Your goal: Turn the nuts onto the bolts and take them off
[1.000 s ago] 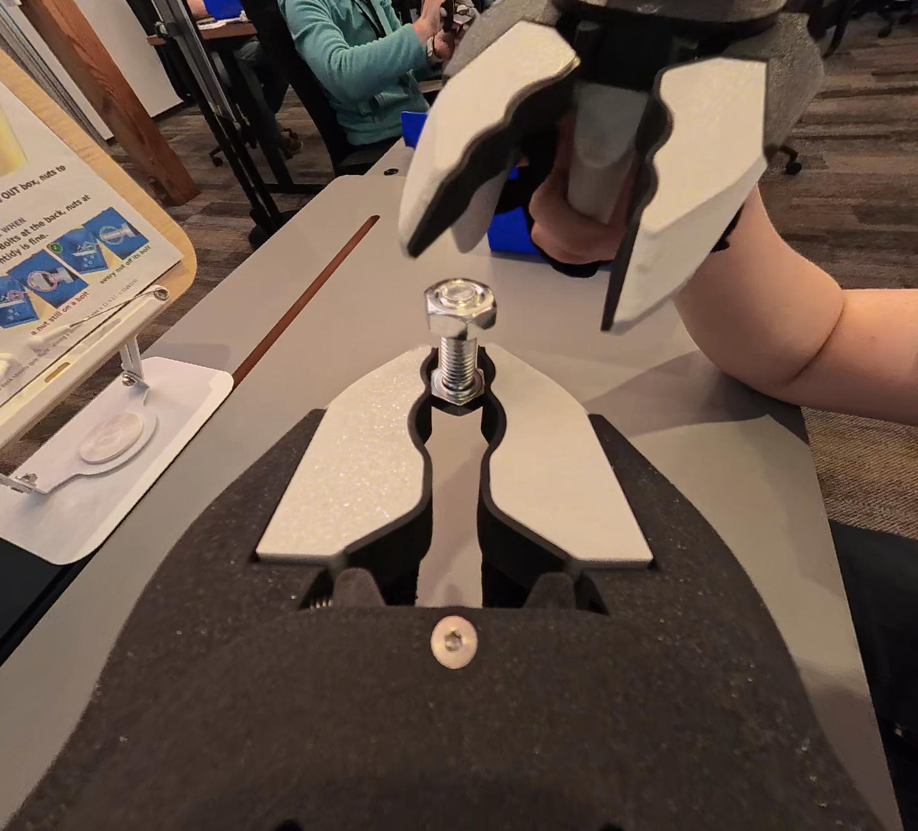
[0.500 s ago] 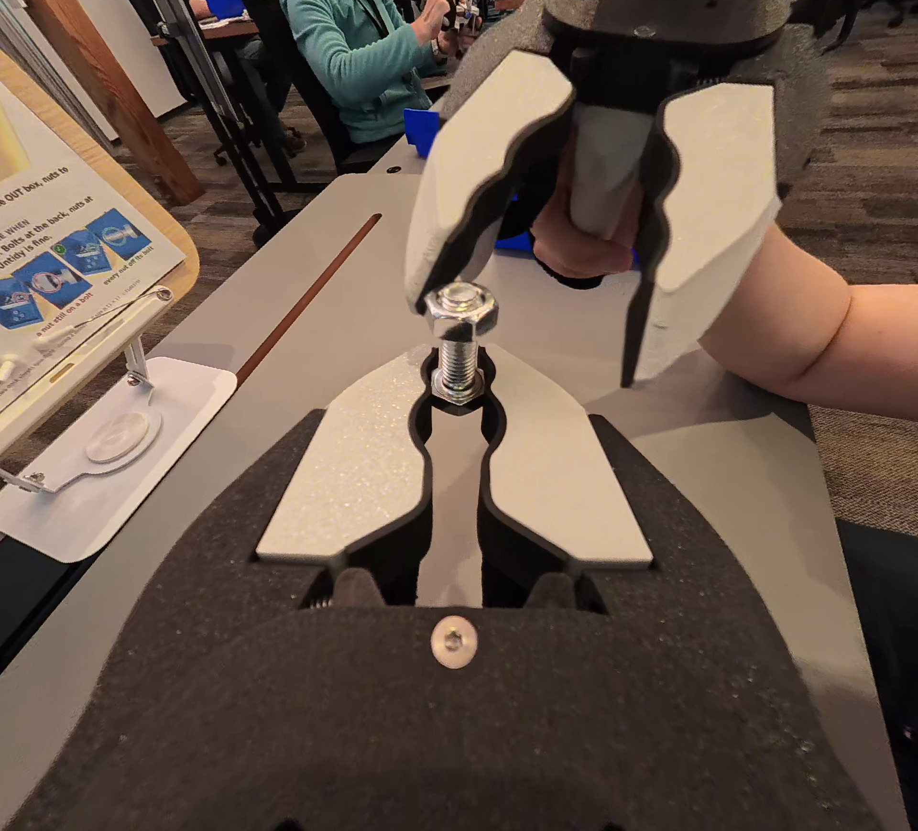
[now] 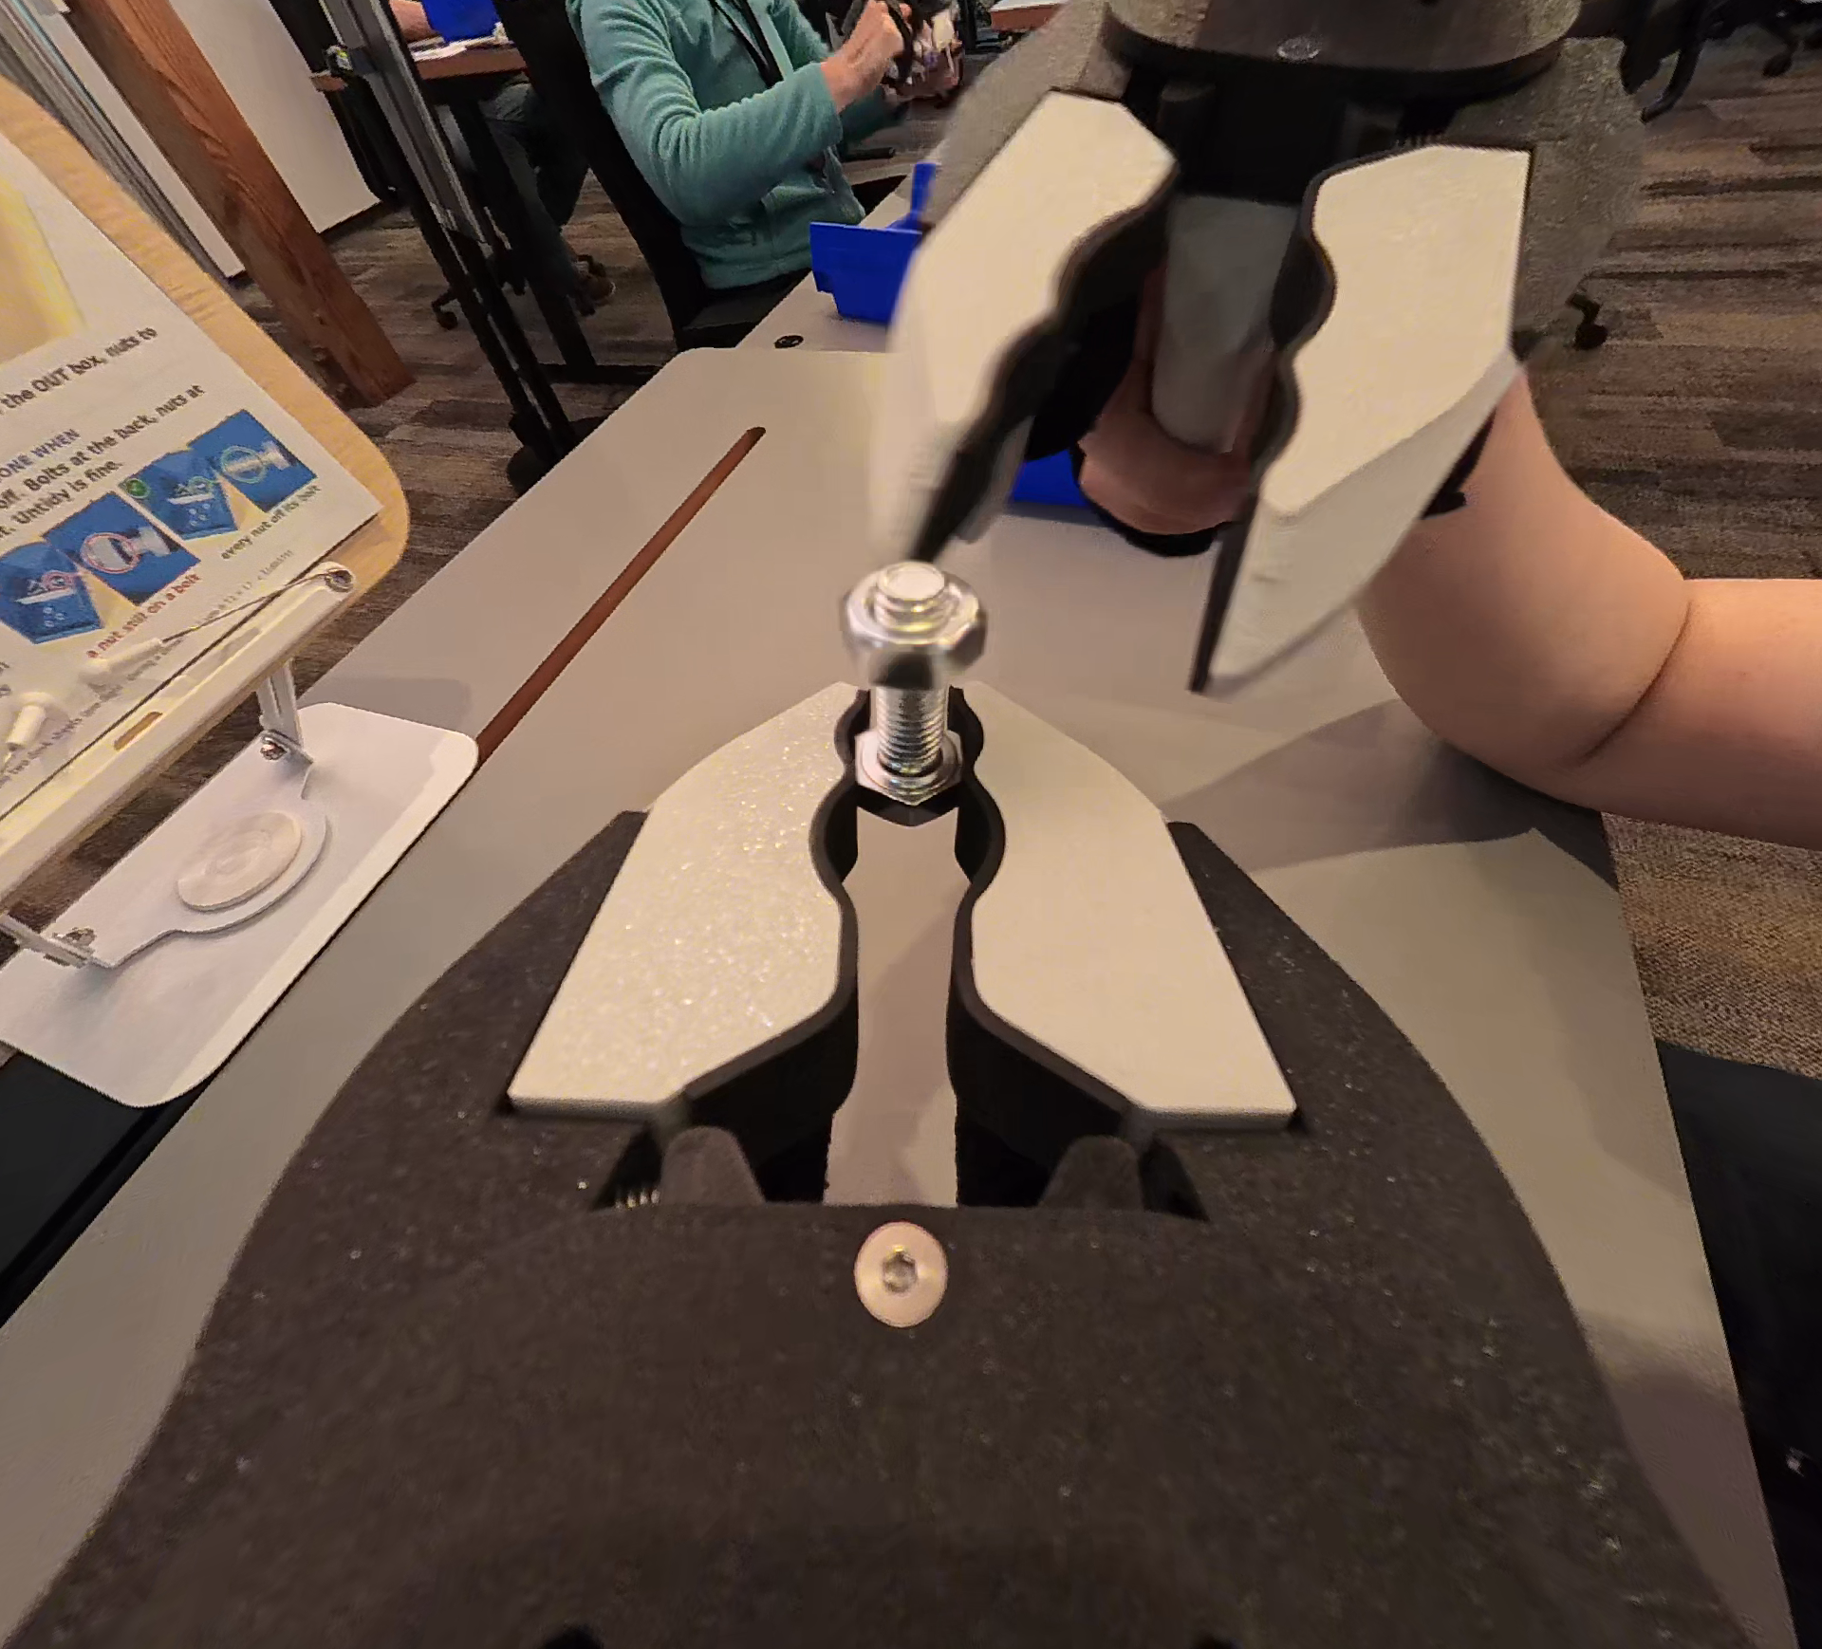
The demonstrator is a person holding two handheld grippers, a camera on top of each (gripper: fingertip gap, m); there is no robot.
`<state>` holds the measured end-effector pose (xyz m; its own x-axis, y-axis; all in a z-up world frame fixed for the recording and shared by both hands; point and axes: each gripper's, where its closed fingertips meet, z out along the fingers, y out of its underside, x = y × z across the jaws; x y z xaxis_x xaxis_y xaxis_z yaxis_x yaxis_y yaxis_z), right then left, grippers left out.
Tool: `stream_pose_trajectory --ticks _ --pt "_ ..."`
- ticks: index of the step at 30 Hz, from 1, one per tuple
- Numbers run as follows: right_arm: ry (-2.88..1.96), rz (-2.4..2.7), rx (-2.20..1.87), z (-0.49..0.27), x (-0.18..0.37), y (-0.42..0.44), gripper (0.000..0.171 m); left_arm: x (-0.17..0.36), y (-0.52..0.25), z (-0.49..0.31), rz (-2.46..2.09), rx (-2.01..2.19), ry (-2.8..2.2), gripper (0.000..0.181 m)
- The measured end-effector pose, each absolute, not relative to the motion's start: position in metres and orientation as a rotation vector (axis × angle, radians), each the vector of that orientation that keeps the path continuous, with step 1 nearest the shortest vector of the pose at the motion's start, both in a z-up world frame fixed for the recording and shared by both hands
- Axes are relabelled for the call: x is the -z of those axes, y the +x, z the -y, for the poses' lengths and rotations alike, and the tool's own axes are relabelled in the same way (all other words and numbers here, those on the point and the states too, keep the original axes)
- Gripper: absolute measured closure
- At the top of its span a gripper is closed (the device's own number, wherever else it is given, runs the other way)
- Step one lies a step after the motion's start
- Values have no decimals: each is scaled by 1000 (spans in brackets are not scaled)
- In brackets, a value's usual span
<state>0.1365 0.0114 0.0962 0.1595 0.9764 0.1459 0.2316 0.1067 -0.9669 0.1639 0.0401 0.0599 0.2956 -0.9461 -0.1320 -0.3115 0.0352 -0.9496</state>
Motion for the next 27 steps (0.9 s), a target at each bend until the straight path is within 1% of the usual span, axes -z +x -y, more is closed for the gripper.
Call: stream_pose_trajectory --ticks 1,2,4,7,8,11,13,15,17,20,23,24,25,26,27 --pt "-1345 1314 -883 -8 -96 139 143 -62 162 -42 -1203 748 -1496 167" --pt "-1333 1315 -916 -5 -99 140 153 -62 162 -42 -1200 760 -1497 167" --pt "-1319 1252 -935 -9 -107 141 149 -62 163 -39 -1209 794 -1499 167" --pt "-1320 1219 -888 -18 -105 138 127 -59 167 -36 -1232 784 -1497 167" --pt "-1324 1230 -889 -18 -102 136 124 -58 168 -35 -1236 777 -1496 167" --pt "-1323 1265 -916 -11 -100 132 122 -58 166 -38 -1226 762 -1498 167" --pt "-1329 1286 -881 -10 -99 136 125 -60 164 -41 -1210 752 -1498 167" --pt "-1323 1307 -918 -4 -102 139 148 -61 164 -40 -1205 770 -1498 167" --pt "-1314 1249 -905 -9 -108 140 145 -61 165 -38 -1213 786 -1496 167" --pt "-1327 1249 -856 -15 -101 136 128 -60 167 -36 -1227 773 -1492 167" --pt "-1335 1284 -878 -11 -97 132 122 -60 166 -37 -1223 762 -1493 167" --pt "-1339 1286 -865 -12 -97 134 125 -61 165 -39 -1217 759 -1493 167" --pt "-1338 1295 -862 -11 -97 136 130 -62 163 -40 -1209 755 -1493 167" --pt "-1329 1313 -886 -7 -98 138 143 -63 162 -41 -1200 754 -1494 167" --pt "-1320 1314 -926 -3 -100 139 151 -64 161 -41 -1197 763 -1494 167"
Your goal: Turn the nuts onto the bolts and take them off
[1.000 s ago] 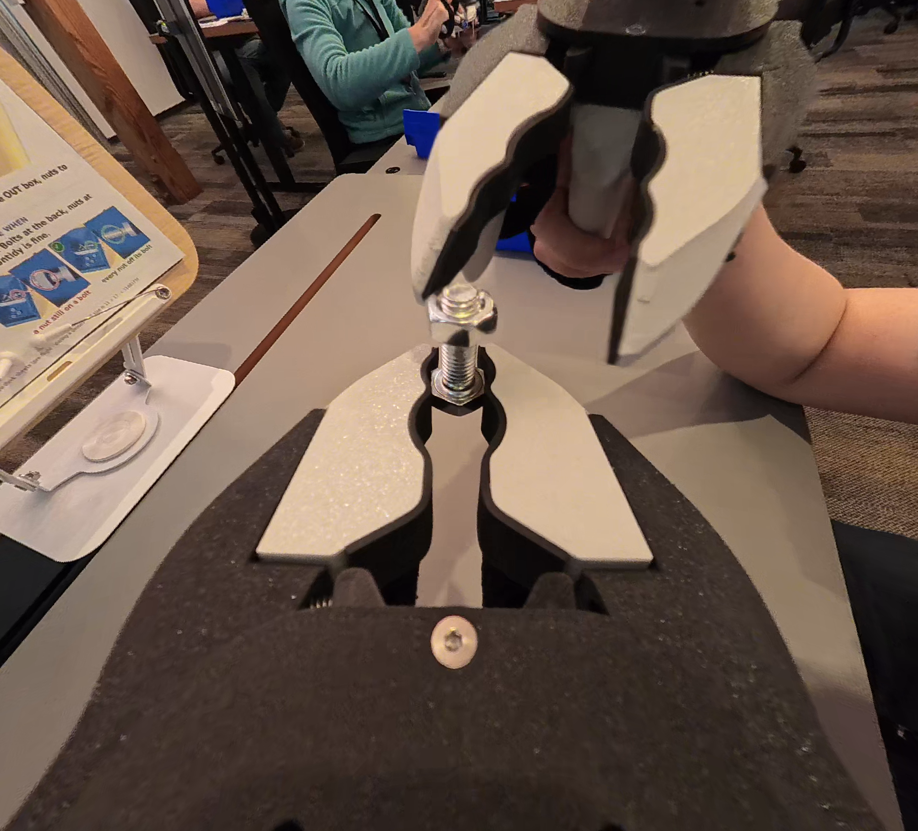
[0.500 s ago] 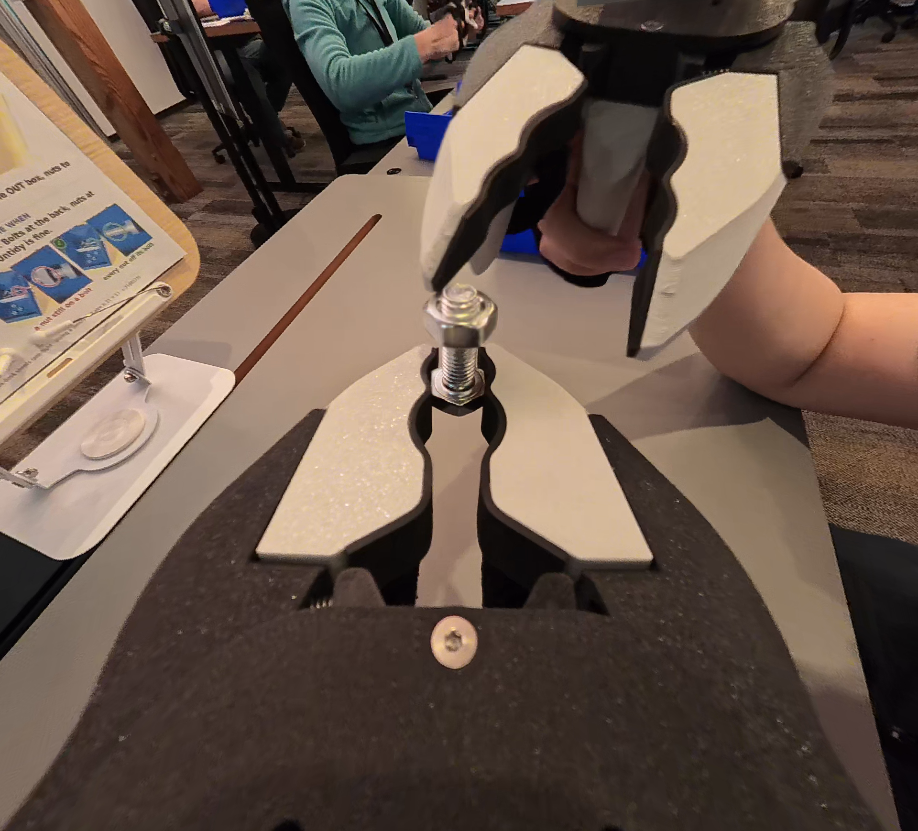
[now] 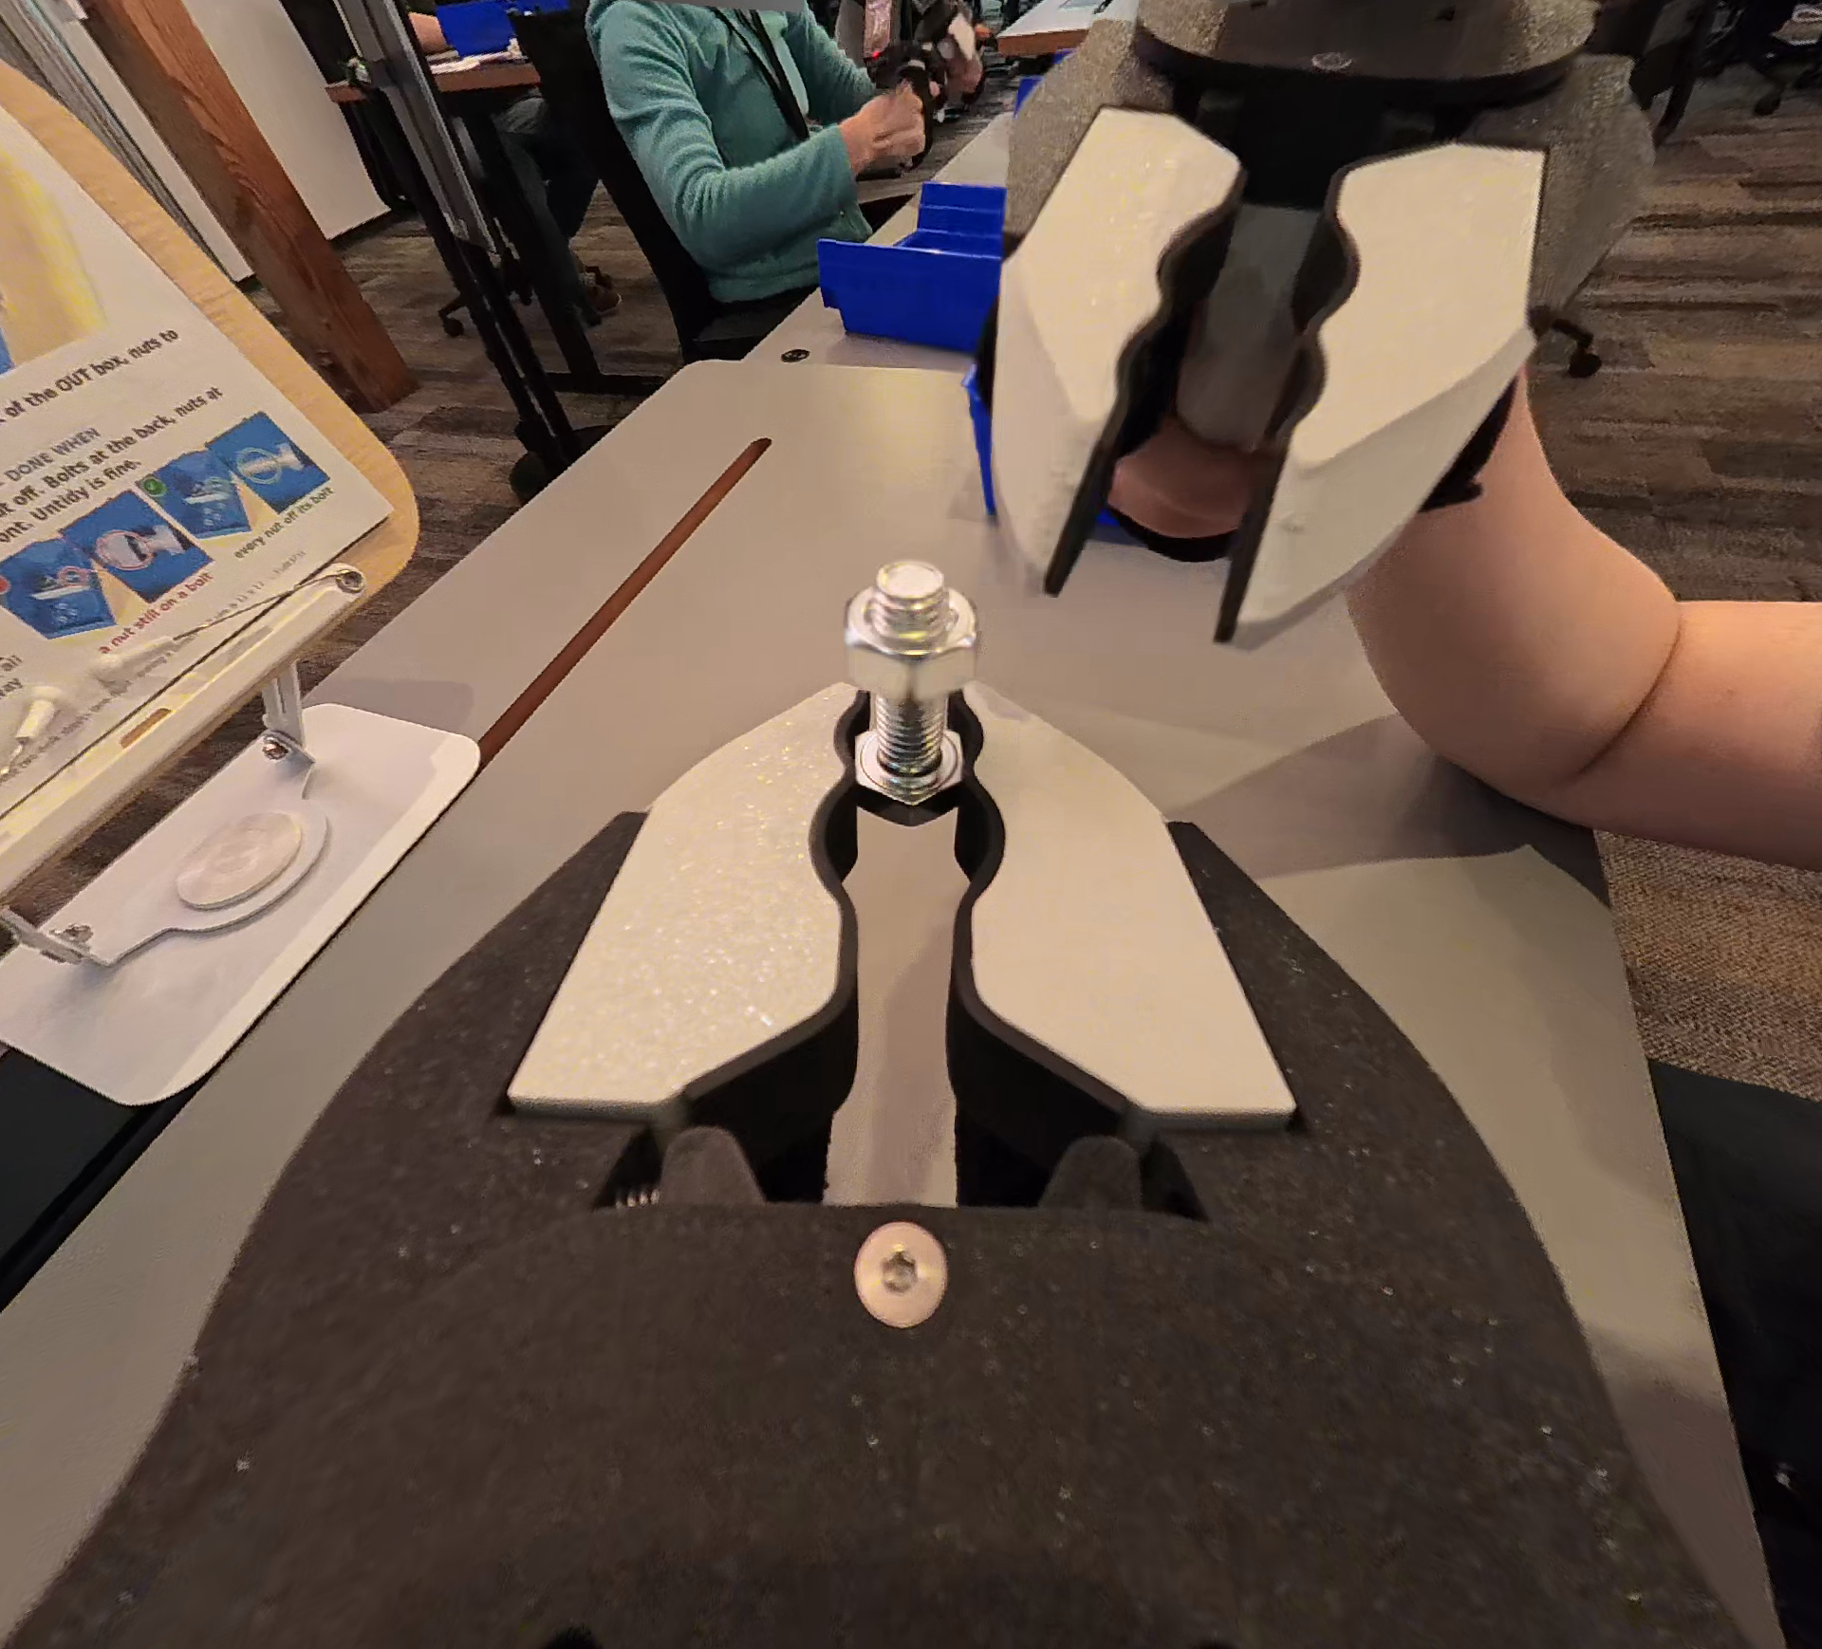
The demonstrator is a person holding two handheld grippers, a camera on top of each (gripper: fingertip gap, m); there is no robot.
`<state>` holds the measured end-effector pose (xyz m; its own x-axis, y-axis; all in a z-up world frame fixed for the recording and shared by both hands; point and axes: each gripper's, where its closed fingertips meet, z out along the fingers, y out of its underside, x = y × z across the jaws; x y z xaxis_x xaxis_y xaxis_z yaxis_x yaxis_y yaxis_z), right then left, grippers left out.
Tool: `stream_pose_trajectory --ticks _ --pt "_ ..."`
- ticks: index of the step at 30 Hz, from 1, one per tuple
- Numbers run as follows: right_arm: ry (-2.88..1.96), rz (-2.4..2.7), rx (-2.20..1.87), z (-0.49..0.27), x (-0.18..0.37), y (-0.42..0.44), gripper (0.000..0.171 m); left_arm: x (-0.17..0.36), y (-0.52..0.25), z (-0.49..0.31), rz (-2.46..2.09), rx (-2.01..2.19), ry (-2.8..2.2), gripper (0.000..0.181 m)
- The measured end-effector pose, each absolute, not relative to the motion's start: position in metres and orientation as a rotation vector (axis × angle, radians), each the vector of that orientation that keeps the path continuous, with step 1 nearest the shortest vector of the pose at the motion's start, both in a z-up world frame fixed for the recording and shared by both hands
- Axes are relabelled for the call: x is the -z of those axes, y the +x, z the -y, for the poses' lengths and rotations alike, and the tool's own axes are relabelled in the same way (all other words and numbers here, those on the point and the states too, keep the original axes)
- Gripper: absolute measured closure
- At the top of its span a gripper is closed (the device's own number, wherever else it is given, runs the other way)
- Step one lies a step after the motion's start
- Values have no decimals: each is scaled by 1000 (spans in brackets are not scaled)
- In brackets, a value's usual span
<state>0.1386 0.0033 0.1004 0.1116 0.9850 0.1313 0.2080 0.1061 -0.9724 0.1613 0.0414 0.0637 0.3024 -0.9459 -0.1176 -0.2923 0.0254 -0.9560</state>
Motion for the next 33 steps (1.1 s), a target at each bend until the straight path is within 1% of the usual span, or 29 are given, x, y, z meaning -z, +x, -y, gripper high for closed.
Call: stream_pose_trajectory --ticks 2,5,9,10,11,12,13,14,18,20,21,22,23,24,25,27,29,30,33 --pt "-1322 1264 -939 -7 -105 138 146 -64 162 -40 -1197 783 -1496 167" --pt "-1337 1238 -845 -20 -100 136 127 -62 164 -38 -1213 770 -1494 167" --pt "-1342 1292 -880 -10 -95 131 121 -62 164 -38 -1215 764 -1492 167" --pt "-1347 1299 -865 -11 -95 133 124 -62 163 -39 -1213 763 -1494 167" --pt "-1348 1321 -867 -8 -94 136 133 -63 162 -41 -1203 754 -1495 167" --pt "-1343 1342 -901 -3 -95 137 152 -64 161 -42 -1195 751 -1495 167" --pt "-1342 1324 -933 -2 -98 138 152 -64 161 -41 -1197 765 -1497 167" --pt "-1342 1289 -935 -5 -101 138 149 -63 162 -40 -1200 783 -1498 167" --pt "-1363 1253 -862 -17 -96 135 123 -61 165 -37 -1218 777 -1493 167" --pt "-1352 1288 -893 -11 -94 131 124 -61 165 -37 -1220 767 -1494 167" --pt "-1355 1290 -886 -11 -94 131 121 -61 165 -38 -1217 765 -1494 167" --pt "-1357 1298 -871 -11 -94 133 125 -62 164 -38 -1215 766 -1495 167" --pt "-1351 1319 -874 -8 -94 136 133 -63 162 -40 -1204 763 -1497 167" --pt "-1335 1345 -915 -2 -95 137 152 -64 161 -42 -1194 759 -1497 167" --pt "-1322 1338 -967 2 -100 138 155 -64 161 -42 -1195 767 -1499 167" --pt "-1316 1280 -987 -2 -106 139 151 -63 162 -40 -1198 786 -1500 167" --pt "-1333 1239 -936 -12 -105 140 135 -62 164 -39 -1209 781 -1498 167" --pt "-1339 1231 -927 -14 -104 139 130 -62 165 -38 -1215 776 -1497 167" --pt "-1347 1231 -936 -16 -101 136 127 -61 167 -35 -1225 784 -1492 167"
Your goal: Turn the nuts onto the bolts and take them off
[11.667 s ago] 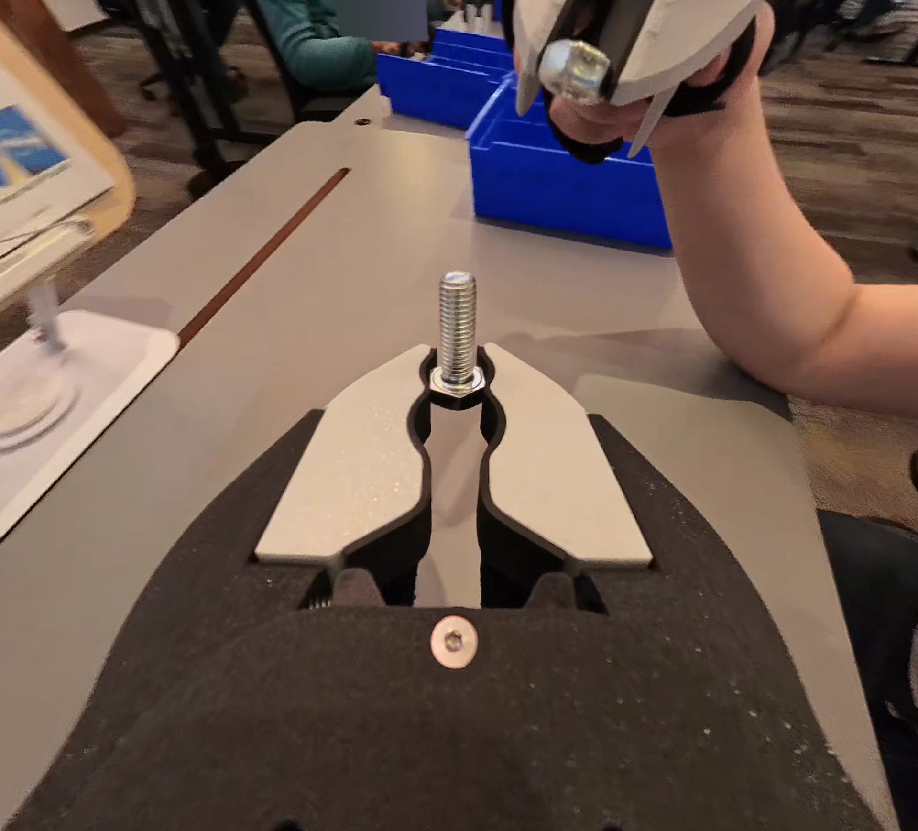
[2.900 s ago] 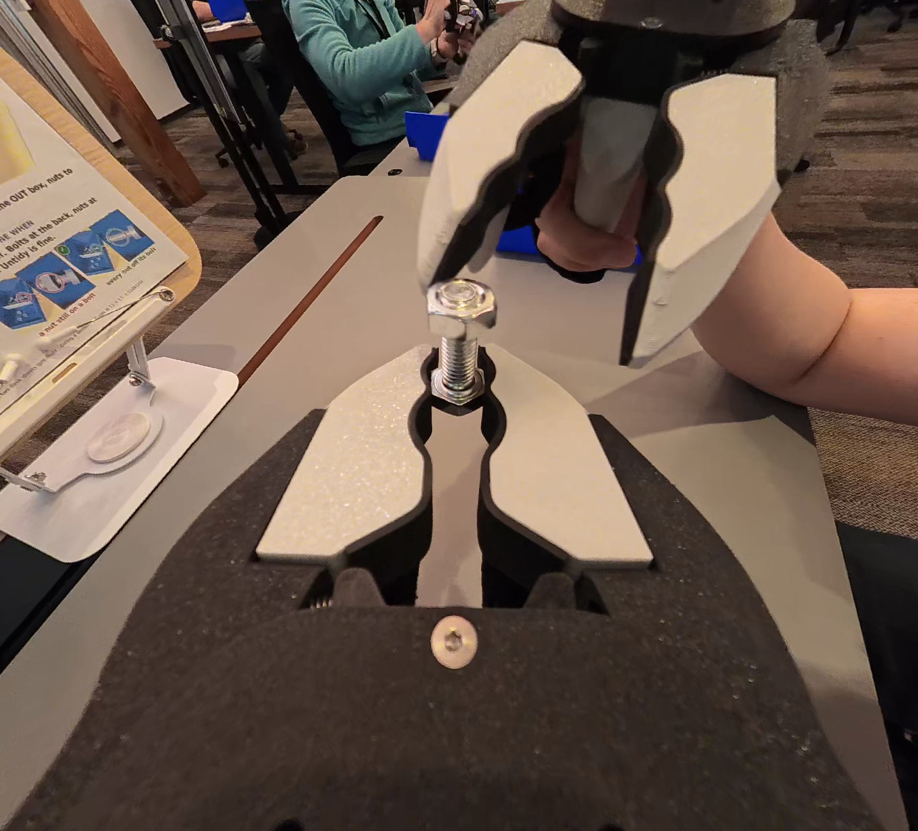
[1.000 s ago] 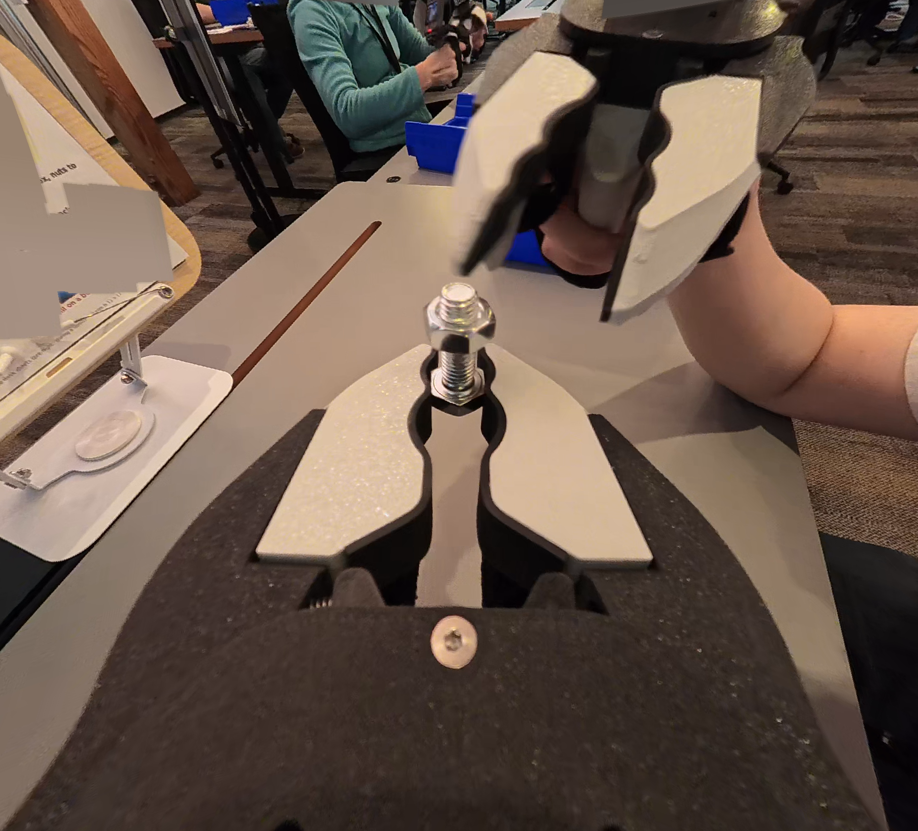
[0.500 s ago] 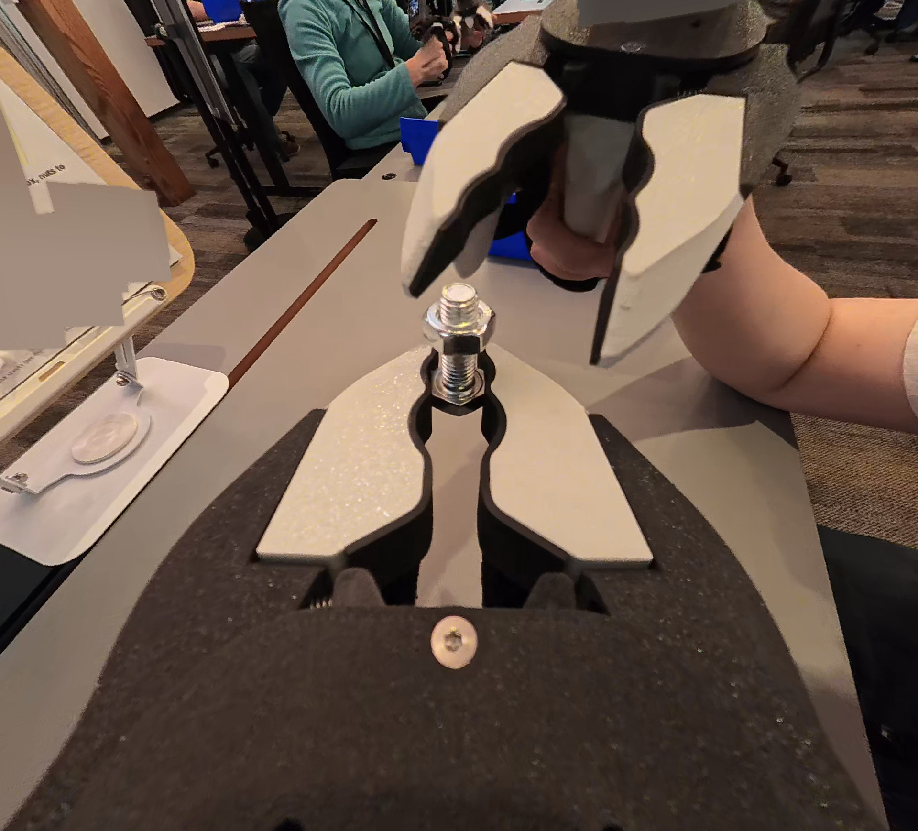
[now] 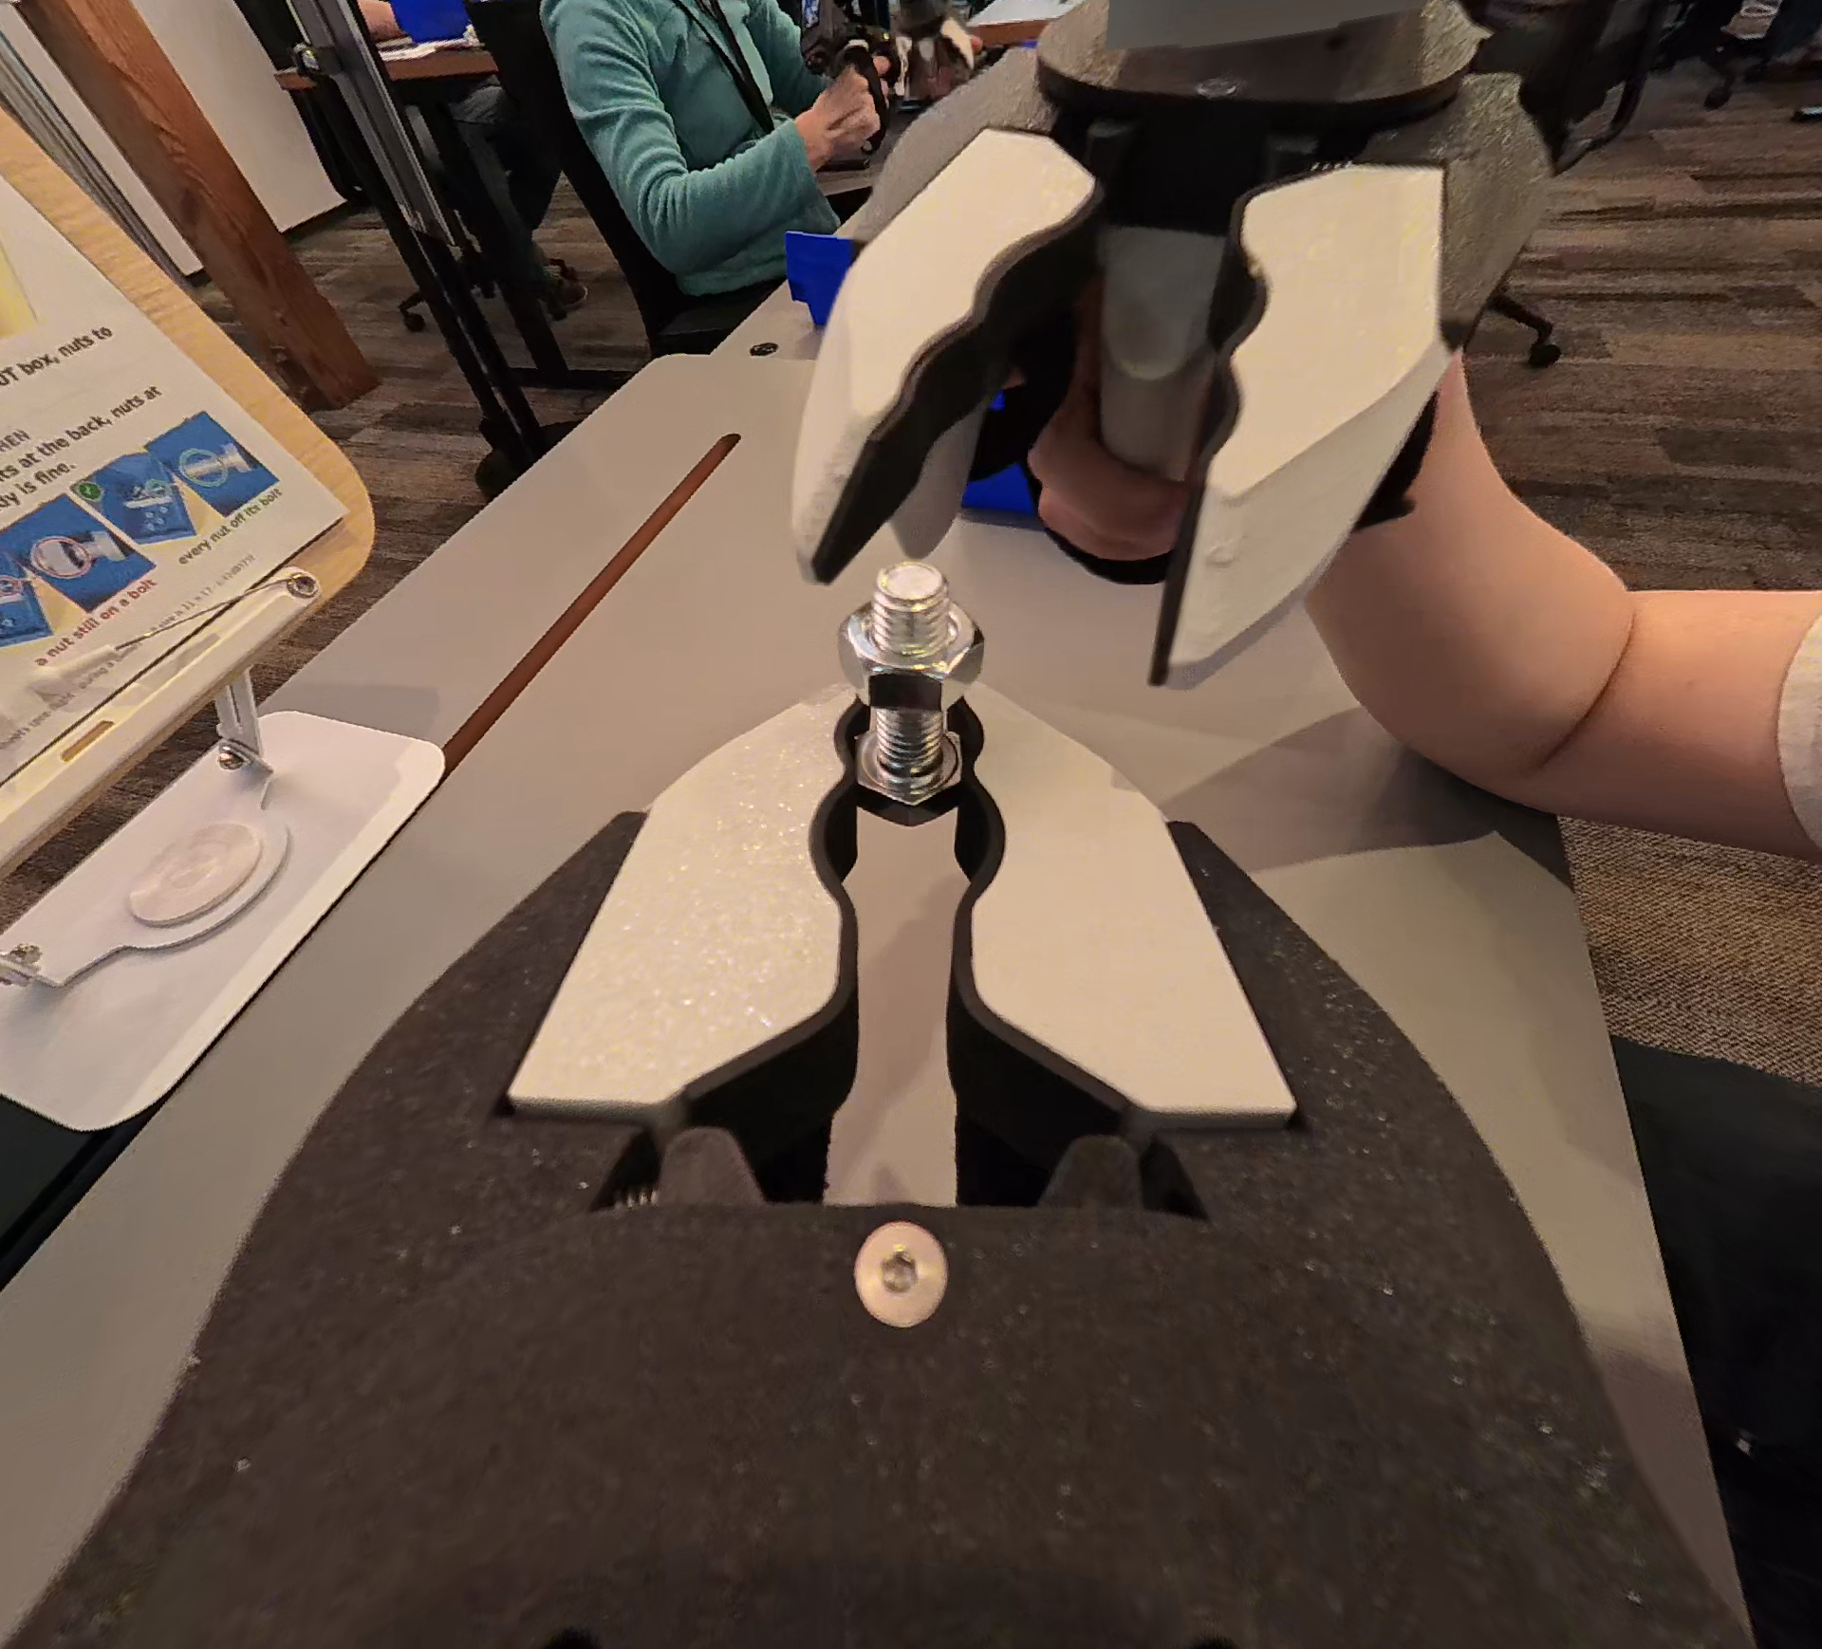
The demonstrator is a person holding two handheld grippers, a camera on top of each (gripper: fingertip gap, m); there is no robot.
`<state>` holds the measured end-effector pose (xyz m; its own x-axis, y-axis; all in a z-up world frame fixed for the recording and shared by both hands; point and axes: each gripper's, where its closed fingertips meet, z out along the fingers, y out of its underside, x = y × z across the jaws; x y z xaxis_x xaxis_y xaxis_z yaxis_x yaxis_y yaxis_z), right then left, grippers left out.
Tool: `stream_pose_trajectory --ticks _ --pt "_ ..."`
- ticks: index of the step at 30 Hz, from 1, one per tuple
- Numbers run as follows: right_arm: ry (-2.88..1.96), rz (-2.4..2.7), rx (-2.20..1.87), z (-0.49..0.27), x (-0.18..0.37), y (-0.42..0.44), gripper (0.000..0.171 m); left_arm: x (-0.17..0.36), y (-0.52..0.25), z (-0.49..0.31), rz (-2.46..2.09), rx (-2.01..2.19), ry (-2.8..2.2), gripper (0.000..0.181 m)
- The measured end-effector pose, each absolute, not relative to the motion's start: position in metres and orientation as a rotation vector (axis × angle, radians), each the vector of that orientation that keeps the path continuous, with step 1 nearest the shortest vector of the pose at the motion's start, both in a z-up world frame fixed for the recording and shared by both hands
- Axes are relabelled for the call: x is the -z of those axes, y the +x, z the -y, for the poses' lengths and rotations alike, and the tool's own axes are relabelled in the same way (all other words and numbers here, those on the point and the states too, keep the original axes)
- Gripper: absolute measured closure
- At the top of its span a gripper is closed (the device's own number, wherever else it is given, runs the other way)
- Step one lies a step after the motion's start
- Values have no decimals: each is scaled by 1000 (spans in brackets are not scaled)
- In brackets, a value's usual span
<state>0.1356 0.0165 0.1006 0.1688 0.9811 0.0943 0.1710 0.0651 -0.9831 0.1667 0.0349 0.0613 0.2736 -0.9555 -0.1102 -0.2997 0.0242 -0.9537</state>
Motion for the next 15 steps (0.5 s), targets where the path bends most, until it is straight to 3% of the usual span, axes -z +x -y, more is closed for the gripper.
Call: stream_pose_trajectory --ticks 15 --pt "-1354 1208 -916 -24 -95 128 140 -63 166 -35 -1220 791 -1492 167"
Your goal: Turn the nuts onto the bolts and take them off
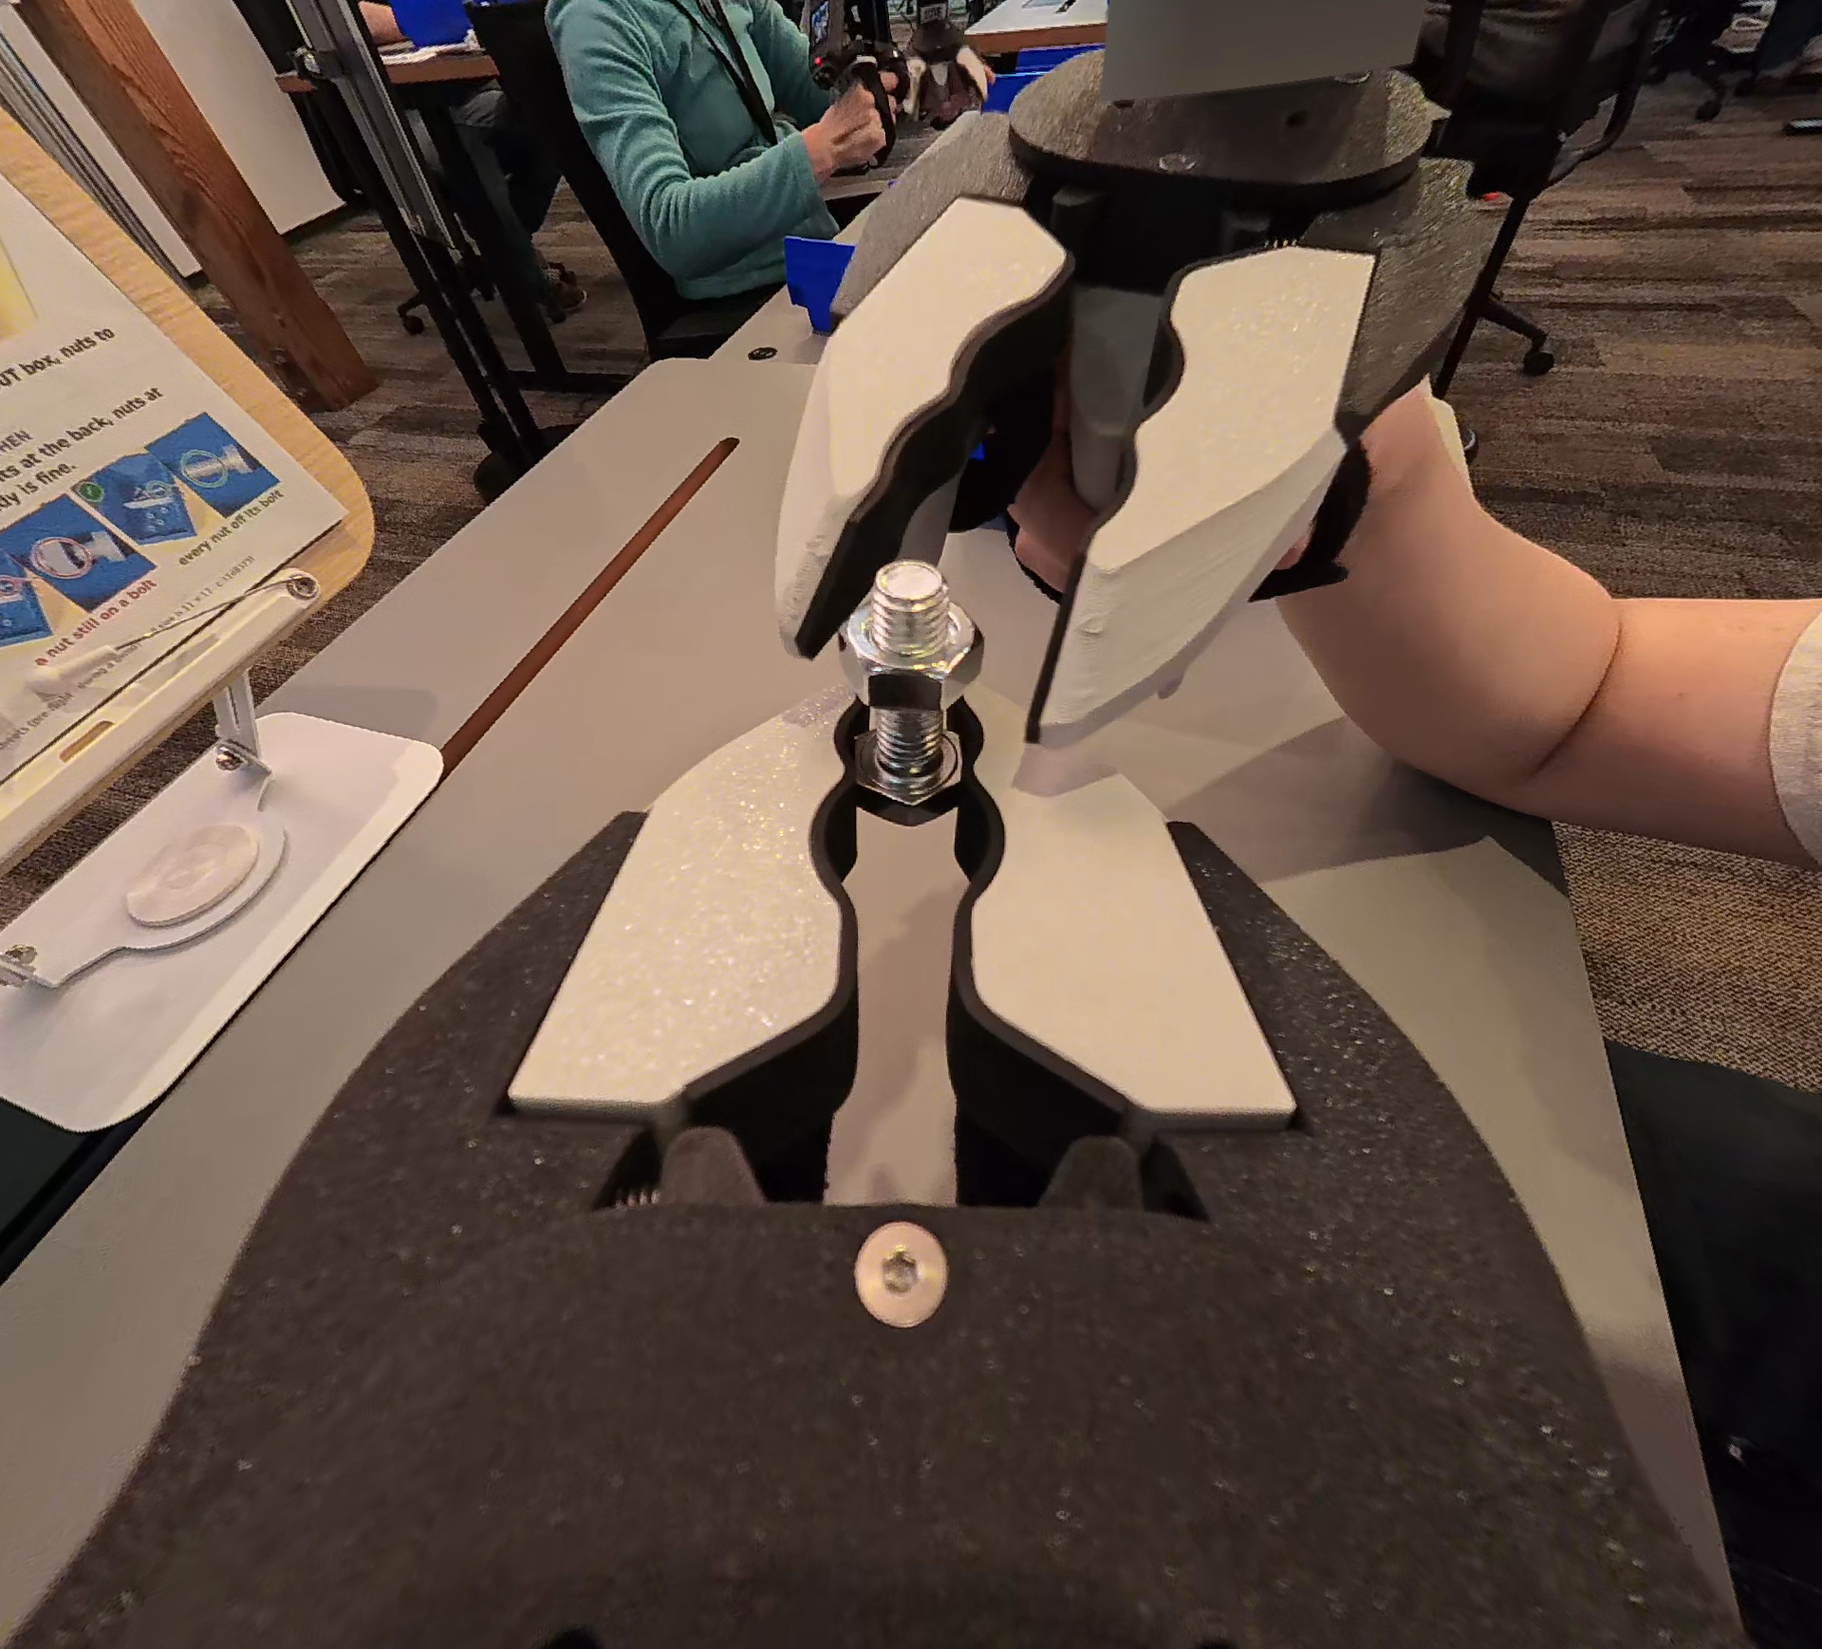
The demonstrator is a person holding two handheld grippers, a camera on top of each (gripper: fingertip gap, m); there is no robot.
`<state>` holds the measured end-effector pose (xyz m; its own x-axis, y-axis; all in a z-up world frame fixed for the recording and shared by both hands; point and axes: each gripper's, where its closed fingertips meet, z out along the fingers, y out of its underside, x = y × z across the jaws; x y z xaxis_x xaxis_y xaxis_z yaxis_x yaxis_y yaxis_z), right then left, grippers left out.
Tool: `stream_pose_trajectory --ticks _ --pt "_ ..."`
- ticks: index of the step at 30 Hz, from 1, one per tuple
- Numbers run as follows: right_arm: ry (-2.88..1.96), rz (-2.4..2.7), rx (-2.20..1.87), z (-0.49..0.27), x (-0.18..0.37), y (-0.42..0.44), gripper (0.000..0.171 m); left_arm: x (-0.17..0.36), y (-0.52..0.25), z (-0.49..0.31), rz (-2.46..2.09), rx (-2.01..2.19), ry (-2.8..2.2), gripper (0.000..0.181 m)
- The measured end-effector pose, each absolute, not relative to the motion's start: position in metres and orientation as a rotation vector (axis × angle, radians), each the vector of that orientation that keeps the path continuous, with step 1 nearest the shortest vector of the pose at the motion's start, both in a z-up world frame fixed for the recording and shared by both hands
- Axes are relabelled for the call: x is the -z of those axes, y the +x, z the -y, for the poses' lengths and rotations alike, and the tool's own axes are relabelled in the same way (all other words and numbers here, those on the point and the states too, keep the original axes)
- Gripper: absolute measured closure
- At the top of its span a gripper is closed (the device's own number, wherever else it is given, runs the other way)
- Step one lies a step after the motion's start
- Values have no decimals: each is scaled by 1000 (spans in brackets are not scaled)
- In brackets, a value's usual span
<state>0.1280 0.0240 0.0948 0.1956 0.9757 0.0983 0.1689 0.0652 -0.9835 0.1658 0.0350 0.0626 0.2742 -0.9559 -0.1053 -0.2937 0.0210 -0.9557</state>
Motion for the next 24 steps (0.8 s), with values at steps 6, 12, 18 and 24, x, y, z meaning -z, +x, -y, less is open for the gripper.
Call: stream_pose_trajectory --ticks 6,12,18,24 --pt "-1355 1219 -908 -23 -94 127 142 -62 166 -36 -1221 781 -1495 167" --pt "-1374 1263 -858 -20 -92 133 142 -63 162 -40 -1201 763 -1499 167" --pt "-1347 1226 -892 -16 -102 136 145 -64 162 -40 -1200 770 -1498 167" --pt "-1349 1202 -909 -23 -98 129 135 -63 167 -33 -1223 780 -1486 167"
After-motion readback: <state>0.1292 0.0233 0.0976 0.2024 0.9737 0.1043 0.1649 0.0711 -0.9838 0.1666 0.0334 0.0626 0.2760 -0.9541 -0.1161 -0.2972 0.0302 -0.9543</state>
